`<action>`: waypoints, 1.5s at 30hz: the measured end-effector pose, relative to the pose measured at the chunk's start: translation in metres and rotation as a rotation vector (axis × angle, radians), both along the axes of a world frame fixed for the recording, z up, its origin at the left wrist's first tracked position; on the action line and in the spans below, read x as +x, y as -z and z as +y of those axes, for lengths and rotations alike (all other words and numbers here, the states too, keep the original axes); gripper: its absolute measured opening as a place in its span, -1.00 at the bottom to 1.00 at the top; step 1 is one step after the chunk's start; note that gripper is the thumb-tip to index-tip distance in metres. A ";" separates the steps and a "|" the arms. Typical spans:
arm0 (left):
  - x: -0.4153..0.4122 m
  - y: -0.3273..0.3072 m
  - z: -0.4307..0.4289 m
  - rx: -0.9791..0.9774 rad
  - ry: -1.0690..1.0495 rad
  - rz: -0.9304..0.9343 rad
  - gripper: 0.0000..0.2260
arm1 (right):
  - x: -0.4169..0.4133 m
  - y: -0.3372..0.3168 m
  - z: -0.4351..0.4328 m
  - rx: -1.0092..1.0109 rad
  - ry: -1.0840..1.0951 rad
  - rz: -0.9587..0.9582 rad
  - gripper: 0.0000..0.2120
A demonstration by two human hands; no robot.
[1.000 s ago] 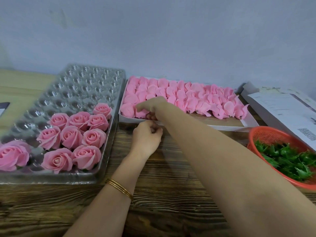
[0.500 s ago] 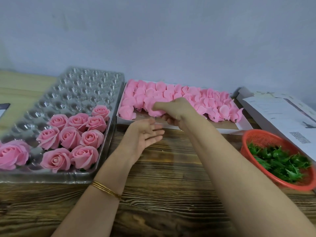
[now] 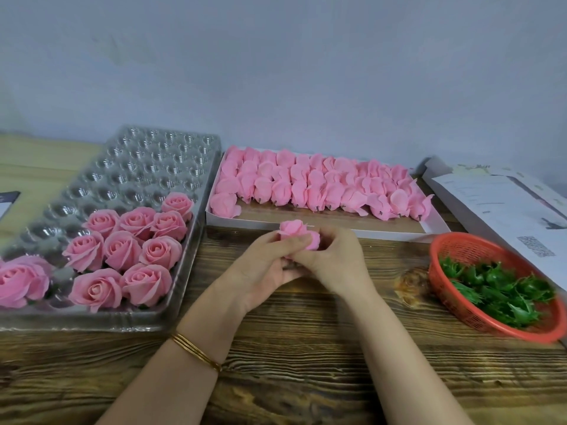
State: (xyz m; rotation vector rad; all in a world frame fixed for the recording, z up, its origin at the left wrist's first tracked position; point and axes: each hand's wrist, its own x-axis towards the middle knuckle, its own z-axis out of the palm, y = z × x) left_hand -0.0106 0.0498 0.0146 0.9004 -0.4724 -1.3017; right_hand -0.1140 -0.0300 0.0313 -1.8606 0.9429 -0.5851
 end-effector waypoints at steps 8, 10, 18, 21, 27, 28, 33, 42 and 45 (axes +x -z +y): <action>-0.004 0.009 -0.003 0.061 -0.026 -0.079 -0.65 | -0.006 0.015 0.003 0.043 -0.072 -0.010 -0.80; -0.005 0.010 -0.004 0.084 -0.051 -0.056 -0.68 | -0.006 0.016 0.002 0.055 -0.078 -0.015 -0.78; -0.008 0.009 -0.005 0.159 -0.149 -0.151 -0.80 | -0.008 0.017 0.003 0.135 -0.084 -0.083 -0.72; -0.009 0.006 -0.006 0.171 -0.209 -0.155 -0.81 | -0.010 0.020 0.004 0.105 -0.031 -0.070 -0.54; -0.016 0.006 -0.009 0.182 -0.336 -0.127 -0.90 | -0.006 0.028 0.016 -0.134 0.010 -0.053 -0.61; -0.017 0.006 -0.009 0.173 -0.337 -0.122 -0.90 | -0.006 0.029 0.017 -0.170 0.010 -0.055 -0.64; -0.016 0.003 -0.007 0.135 -0.294 -0.159 -0.96 | -0.005 0.031 0.021 -0.271 0.013 -0.051 -0.70; -0.015 0.003 -0.007 0.137 -0.275 -0.179 -0.96 | -0.002 0.033 0.020 -0.140 0.006 -0.177 -0.61; -0.014 0.003 -0.008 0.129 -0.252 -0.184 -0.92 | -0.001 0.034 0.018 -0.093 -0.007 -0.224 -0.65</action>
